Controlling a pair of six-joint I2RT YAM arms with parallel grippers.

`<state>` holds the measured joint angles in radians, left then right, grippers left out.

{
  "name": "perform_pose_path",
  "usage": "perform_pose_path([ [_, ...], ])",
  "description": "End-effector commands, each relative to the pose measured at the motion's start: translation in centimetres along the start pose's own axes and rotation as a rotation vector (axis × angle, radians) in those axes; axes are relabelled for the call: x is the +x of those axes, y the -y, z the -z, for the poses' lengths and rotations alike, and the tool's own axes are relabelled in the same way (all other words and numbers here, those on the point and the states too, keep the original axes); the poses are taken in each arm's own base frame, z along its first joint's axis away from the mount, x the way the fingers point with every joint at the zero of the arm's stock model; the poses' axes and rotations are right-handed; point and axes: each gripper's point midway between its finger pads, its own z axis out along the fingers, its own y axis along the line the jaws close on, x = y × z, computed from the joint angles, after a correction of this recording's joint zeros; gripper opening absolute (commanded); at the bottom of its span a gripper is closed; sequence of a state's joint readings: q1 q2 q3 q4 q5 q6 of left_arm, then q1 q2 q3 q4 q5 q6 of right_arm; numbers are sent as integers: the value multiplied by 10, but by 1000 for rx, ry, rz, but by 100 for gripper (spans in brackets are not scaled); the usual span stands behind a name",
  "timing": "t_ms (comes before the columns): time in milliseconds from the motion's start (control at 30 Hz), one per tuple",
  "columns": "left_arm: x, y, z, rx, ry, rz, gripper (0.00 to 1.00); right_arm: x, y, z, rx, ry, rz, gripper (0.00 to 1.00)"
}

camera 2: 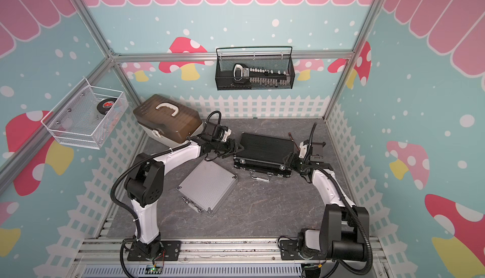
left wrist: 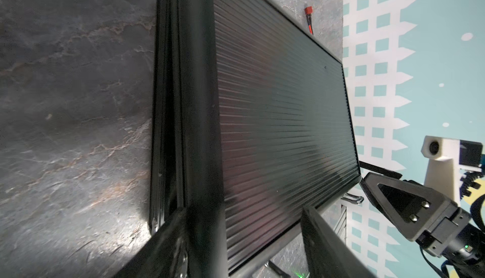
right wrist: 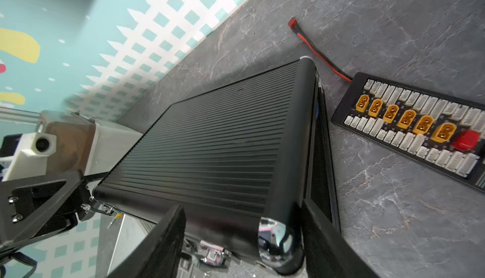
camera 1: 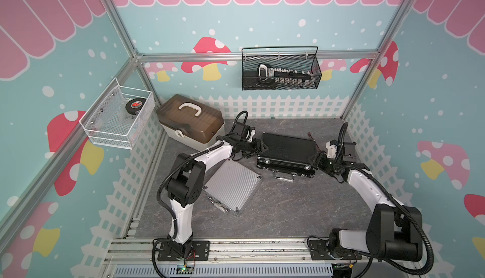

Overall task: Open the poker set cases
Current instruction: Open the case lid on the poker set case.

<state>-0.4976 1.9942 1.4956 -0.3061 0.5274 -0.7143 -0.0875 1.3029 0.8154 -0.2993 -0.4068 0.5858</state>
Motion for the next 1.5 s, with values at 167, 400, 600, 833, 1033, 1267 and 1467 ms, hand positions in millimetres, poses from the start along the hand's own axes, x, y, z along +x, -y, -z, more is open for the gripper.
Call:
perform_pose_path([
  [167,-5,101,36,288,-6,-67,67,-31,-65,37,-207,82,24,66],
  [400,-17,127,52,360,23,-57,67,-50,-82,54,-258,148,-28,67],
  [600,-35,139,60,436,62,-3,67,-67,-94,64,-292,198,-58,67],
  [833,-53,157,72,492,105,1,67,-85,-105,72,-330,247,-101,68],
  [1033,-63,166,73,511,118,3,67,-93,-107,72,-344,268,-117,68],
  [1267,-68,168,69,517,119,6,67,-96,-107,62,-353,252,-135,68],
  [1467,-72,163,65,515,120,27,67,-102,-105,59,-345,263,-149,68],
])
